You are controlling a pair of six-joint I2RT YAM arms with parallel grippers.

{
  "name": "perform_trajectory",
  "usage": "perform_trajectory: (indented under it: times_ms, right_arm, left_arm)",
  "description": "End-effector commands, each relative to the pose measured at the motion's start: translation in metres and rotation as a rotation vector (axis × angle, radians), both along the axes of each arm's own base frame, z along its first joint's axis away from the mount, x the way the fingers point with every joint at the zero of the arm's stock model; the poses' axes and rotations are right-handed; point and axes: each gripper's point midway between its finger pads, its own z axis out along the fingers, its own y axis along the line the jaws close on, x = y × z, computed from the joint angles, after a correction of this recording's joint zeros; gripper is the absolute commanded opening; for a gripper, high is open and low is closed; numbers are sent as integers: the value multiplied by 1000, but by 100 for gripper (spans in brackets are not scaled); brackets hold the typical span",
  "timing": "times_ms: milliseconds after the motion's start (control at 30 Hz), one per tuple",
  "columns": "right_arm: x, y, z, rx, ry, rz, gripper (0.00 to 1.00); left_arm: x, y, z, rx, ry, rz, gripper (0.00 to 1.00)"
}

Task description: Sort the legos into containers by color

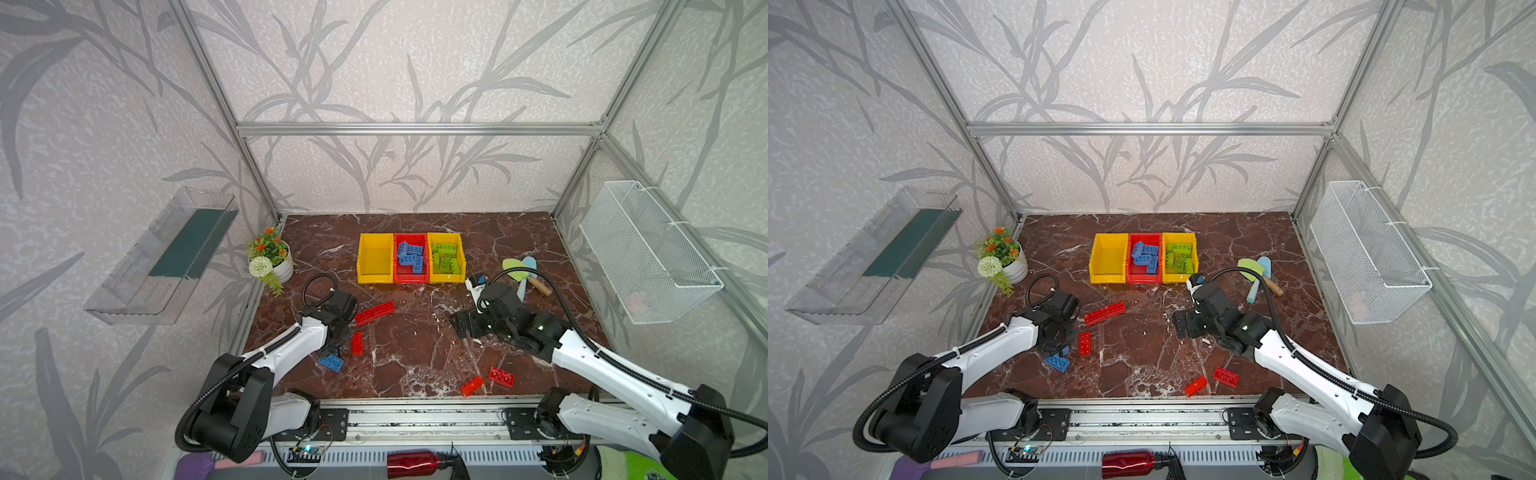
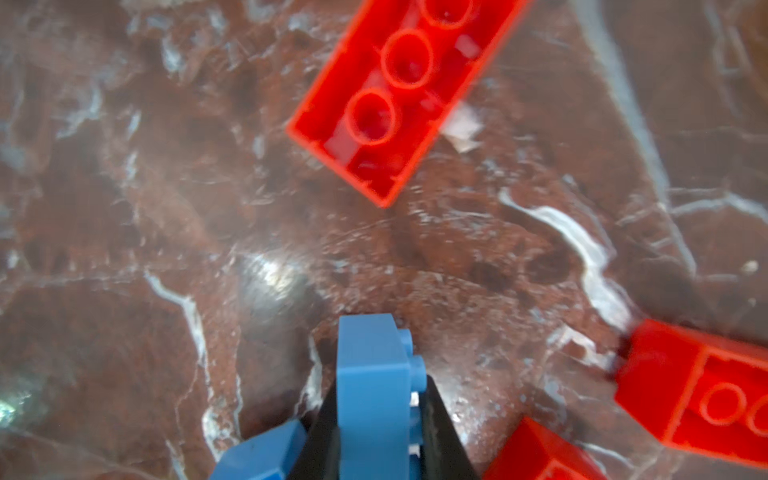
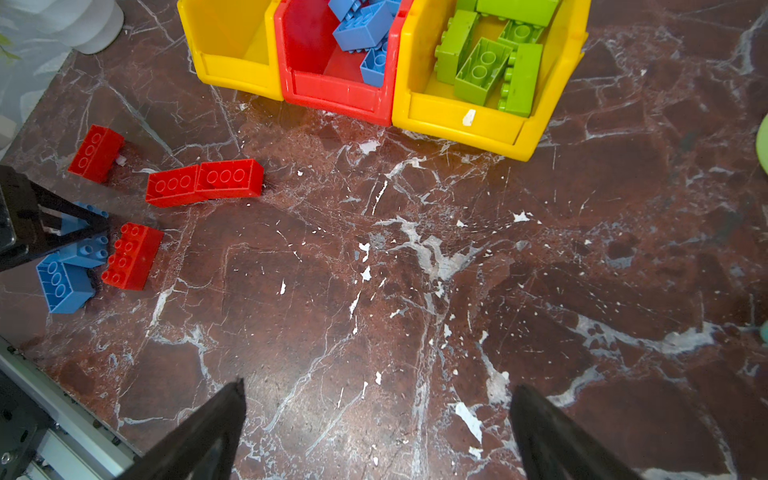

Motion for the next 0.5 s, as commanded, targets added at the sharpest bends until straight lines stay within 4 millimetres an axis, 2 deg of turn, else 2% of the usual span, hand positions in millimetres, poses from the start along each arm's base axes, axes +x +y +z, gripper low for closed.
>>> perform_trajectory:
  times_ms: [0, 100, 233, 333, 467]
  right_arm:
    - [0, -5, 3, -16, -33, -2, 99]
    - [0, -6, 6, -15, -43, 0, 99]
    - [2, -10, 7, -15, -51, -10, 99]
    - [4, -16, 8, -17, -57, -24, 99]
    - [4, -27, 11, -14, -60, -49, 99]
  left_arm:
    - [18, -9, 19, -4, -20, -39, 7]
    - [40, -17, 48, 45, -50, -93, 5]
    - [81, -42, 83, 64, -105, -176, 5]
    - [119, -68, 99, 69, -127, -240, 5]
    - [173, -115, 114, 63, -155, -339, 6]
